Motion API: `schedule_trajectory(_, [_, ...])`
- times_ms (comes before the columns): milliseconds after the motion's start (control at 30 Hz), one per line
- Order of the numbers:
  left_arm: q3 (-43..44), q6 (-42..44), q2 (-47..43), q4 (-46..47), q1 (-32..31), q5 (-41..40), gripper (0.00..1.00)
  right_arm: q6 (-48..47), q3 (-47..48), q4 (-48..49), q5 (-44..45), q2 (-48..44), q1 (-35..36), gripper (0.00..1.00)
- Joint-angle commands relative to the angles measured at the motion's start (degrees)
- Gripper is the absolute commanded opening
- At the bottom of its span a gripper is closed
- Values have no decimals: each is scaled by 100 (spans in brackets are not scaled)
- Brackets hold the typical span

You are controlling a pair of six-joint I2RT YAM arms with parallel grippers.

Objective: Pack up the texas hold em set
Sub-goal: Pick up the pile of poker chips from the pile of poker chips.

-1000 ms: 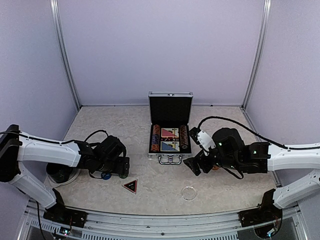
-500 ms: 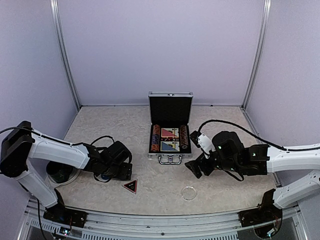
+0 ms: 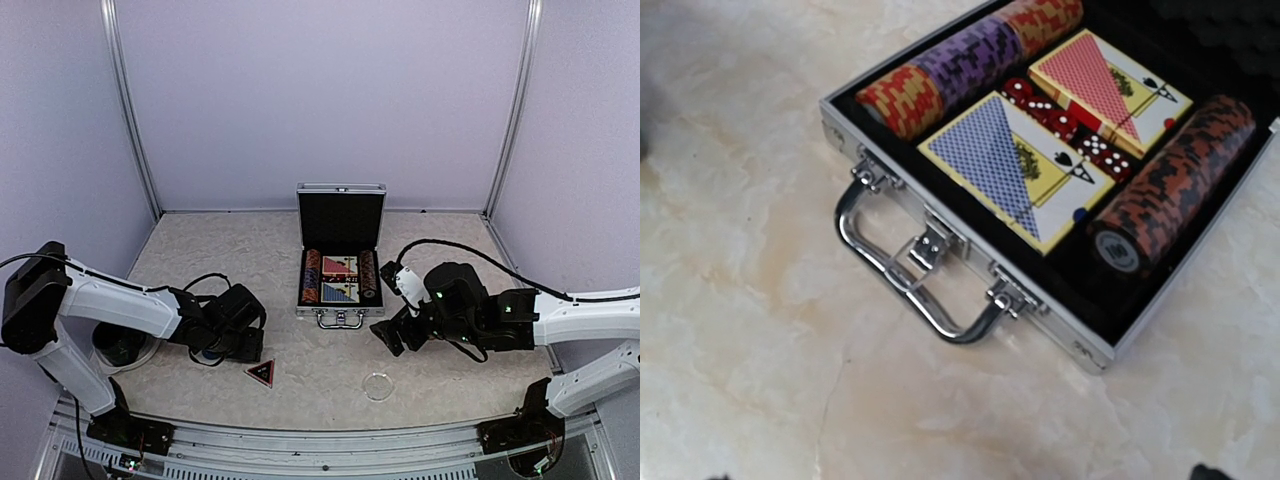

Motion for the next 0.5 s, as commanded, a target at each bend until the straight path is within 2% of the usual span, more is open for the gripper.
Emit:
schedule_trajectory(0, [18,-36,15,-199,-62,39,66,55,-59,82,52,-8,-55,99])
schedule_trajectory(467, [-232,-117,-90,-279,-115,266,55,101,-79,39,48,-102,-55,99])
